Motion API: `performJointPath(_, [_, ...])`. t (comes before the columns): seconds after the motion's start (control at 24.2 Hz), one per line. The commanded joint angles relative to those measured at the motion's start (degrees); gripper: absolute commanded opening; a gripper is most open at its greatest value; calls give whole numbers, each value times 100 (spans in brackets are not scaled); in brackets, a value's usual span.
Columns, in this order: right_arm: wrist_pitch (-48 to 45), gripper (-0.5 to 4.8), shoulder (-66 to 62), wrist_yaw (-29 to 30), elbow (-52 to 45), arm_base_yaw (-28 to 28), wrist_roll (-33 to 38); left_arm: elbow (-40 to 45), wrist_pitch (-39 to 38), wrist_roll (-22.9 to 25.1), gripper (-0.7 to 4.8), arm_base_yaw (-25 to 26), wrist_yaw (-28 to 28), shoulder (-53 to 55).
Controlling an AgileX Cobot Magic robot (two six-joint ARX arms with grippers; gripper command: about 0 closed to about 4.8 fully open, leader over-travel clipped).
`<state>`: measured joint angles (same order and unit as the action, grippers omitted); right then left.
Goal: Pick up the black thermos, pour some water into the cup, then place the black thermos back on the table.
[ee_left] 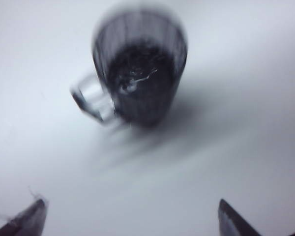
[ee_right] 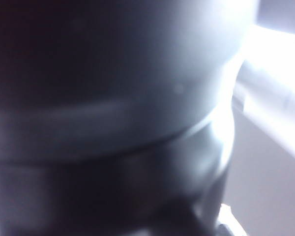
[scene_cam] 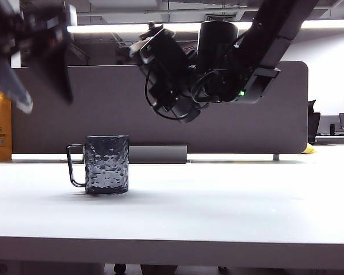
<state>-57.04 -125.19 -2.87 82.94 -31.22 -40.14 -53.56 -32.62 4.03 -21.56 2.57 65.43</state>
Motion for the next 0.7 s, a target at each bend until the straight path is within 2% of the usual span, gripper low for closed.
performJointPath(0.04, [693,63,625,-195,52,-17,1576,-170,162,20,479,-11,144,-678])
performJointPath(0.08, [1362,63,914,-197,52,-15,1982,-179,280,35,479,-11,286,-1036])
performJointPath(0.17, [2133,63,1342,-197,33,2,2649,-177,420,50,479,-11,487,-1624])
performJointPath(0.21, [2164,63,1502,-195,-59,4,2837,-177,448,50,479,-11,579,-1764])
performJointPath(0.29, [1720,63,2225,-420,-933,9,3176,-175,645,52,479,-11,1266,-2214])
performJointPath(0.37, [1419,63,3045,-721,-2116,13,3394,-173,767,44,479,-11,1572,-2332])
performJointPath(0.41, [1335,63,3720,-1012,-3040,37,3571,-168,758,44,479,-11,1838,-2280])
performJointPath(0.5, [1226,62,4513,-1106,-4256,42,3585,-2,883,42,479,-13,2072,-2155])
performJointPath(0.62, [304,49,4623,-1075,-5379,278,3993,334,1128,50,479,-98,2253,-1902])
performJointPath(0.7, [-505,48,4144,-1069,-5512,509,3921,693,1788,-50,479,-127,2323,-1812])
